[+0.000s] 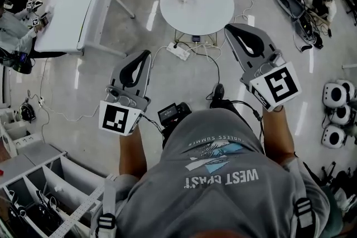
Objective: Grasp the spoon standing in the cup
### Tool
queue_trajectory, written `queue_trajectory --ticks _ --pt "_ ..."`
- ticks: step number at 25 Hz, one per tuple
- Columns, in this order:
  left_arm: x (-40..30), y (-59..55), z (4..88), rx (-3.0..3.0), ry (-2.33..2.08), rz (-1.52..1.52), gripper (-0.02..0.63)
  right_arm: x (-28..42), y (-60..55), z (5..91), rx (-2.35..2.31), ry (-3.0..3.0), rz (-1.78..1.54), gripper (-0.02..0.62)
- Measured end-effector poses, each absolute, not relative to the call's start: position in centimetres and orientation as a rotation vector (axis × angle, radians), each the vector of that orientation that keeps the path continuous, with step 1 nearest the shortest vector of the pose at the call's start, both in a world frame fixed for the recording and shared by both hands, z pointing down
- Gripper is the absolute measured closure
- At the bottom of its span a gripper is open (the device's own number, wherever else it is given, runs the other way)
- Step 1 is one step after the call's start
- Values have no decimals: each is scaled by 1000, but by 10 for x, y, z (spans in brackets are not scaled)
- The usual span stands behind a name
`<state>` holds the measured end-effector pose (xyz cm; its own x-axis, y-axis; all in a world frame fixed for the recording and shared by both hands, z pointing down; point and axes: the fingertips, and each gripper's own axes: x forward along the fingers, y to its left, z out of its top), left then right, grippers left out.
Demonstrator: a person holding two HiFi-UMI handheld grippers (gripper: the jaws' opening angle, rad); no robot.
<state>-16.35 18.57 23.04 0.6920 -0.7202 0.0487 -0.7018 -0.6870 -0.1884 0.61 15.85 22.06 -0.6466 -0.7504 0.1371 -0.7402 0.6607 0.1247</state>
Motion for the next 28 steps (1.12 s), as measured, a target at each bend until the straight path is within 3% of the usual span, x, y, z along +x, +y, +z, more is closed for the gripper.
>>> queue_trajectory --ticks 14,28 --pt "-95 137 227 -2674 1306 -214 598 75 85 233 1065 -2767 -40 594" --pt "-84 100 239 -2703 1328 -260 597 65 55 249 994 -2796 16 594"
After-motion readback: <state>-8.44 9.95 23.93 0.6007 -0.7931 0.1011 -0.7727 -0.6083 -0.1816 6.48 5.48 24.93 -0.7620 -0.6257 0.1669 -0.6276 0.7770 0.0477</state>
